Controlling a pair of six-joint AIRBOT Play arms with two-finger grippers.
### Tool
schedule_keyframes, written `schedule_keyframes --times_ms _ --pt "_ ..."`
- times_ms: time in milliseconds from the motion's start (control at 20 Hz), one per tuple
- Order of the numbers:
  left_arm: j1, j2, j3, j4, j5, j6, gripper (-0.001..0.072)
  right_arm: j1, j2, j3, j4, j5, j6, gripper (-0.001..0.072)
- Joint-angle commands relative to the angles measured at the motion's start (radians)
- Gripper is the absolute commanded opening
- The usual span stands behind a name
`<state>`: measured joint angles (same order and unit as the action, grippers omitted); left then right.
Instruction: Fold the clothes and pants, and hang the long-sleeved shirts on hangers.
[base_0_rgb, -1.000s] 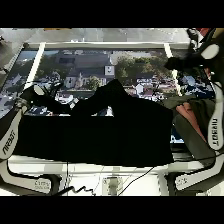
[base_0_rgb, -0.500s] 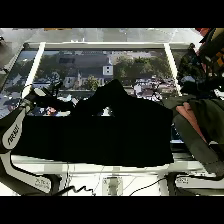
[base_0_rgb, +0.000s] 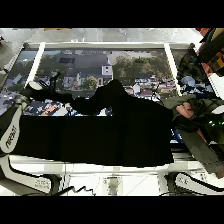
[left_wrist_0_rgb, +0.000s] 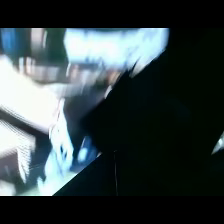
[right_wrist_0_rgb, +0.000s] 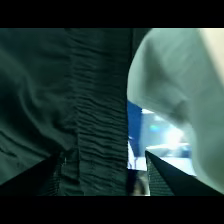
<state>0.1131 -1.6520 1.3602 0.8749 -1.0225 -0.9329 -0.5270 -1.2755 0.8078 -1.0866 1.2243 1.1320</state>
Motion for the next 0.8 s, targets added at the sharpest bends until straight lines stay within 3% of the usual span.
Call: schedule_keyframes --times_ms 0,150,300,400,500,650,700,750 --pt "0.003 0.094 0.140 -0.020 0.013 0.006 0.0012 -0.006 0.007 -0.127 0.076 -0.125 0.004 0.0573" --pt "0.021 0.207 0.235 -0.014 0.138 0.006 0.0012 -0.006 -0.022 -0.157 0.127 -0.124 -0.002 0.0570" --pt "0.076 0.325 0.245 -0.012 0.362 0.005 0.0012 -0.006 -0.091 -0.158 0.174 -0.138 -0.042 0.0567" --pt "0.122 0.370 0.245 -0.012 0.434 -0.001 0.0012 -0.006 -0.142 -0.158 0.285 -0.141 -0.132 0.0551" --pt "0.164 0.382 0.245 -0.012 0.420 -0.029 0.0012 -0.006 -0.195 -0.158 0.397 -0.146 -0.225 0.0532" --pt "0.197 0.371 0.241 -0.011 0.373 -0.039 0.0012 -0.006 -0.223 -0.157 0.506 -0.163 -0.383 0.0122" --pt "0.201 0.369 0.241 -0.007 0.366 -0.039 0.0012 -0.006 -0.222 -0.153 0.520 -0.164 -0.413 0.0047" --pt "0.204 0.369 0.241 0.015 0.365 -0.039 0.0012 -0.006 -0.222 -0.145 0.521 -0.164 -0.432 0.0021"
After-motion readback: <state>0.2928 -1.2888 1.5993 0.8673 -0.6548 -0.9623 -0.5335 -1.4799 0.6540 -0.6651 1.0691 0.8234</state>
